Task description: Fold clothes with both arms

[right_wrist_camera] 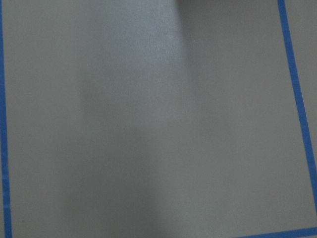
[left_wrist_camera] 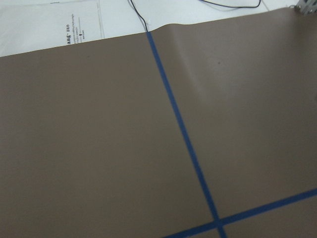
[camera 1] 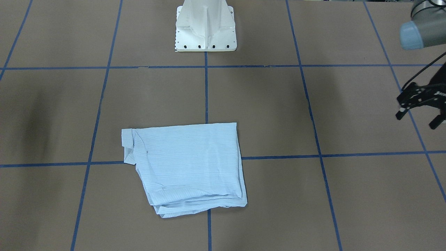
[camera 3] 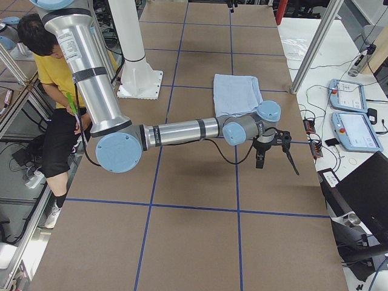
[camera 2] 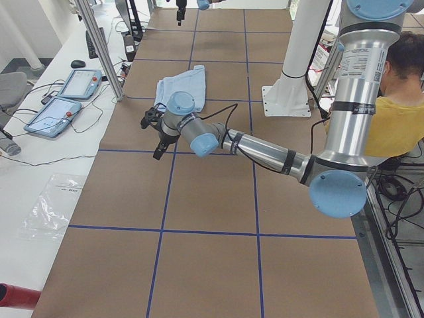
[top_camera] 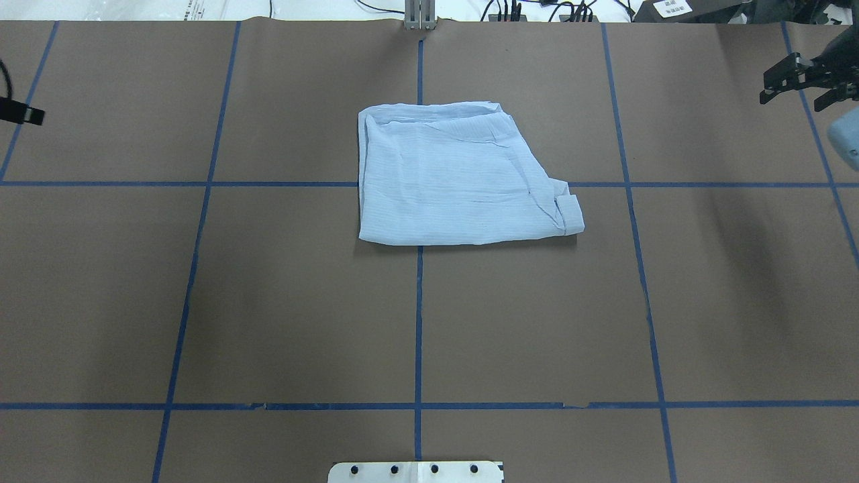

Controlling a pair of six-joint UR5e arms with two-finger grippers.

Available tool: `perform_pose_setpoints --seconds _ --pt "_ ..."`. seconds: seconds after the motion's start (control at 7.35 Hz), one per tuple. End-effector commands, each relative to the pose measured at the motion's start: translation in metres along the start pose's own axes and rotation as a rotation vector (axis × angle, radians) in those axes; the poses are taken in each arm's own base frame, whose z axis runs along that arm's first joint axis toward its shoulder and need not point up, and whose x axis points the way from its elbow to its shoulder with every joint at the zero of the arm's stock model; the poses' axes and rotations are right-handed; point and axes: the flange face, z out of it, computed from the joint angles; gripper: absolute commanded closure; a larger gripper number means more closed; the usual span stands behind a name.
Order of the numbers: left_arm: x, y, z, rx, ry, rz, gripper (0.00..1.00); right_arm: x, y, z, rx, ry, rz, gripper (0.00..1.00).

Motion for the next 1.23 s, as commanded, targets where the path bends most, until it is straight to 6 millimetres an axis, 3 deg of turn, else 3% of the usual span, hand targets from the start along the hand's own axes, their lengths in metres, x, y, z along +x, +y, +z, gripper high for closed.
perform_pose_setpoints --seconds 0.0,0.14,0.27,0.41,0.54,0.82,1.09 --pt "-0.048 0.008 -0.019 -0.005 -0.038 0.007 0.00 -0.005 0.004 -0.002 -0.018 -0.010 -0.058 0.00" --pt "-0.051 0.000 -0.013 -0.008 -0.043 0.015 0.00 0.002 0.005 0.001 -0.022 -0.003 -0.052 0.00" --pt "-0.059 -0.003 -0.005 -0.014 -0.062 0.008 0.00 0.010 0.002 -0.009 -0.008 -0.007 -0.063 0.00" --pt "-0.069 0.008 -0.001 -0.024 -0.095 0.006 0.00 0.026 0.001 -0.020 -0.011 -0.024 -0.045 0.00" --pt "-0.090 0.028 0.014 -0.077 -0.104 0.096 0.00 0.057 0.010 -0.026 -0.022 -0.041 -0.080 0.00" --pt "-0.111 0.044 0.028 -0.126 -0.101 0.111 0.00 0.113 0.036 -0.026 -0.035 -0.039 -0.125 0.00" --pt "-0.109 0.039 0.029 -0.115 -0.095 0.122 0.00 0.125 0.044 -0.022 -0.049 -0.033 -0.145 0.00"
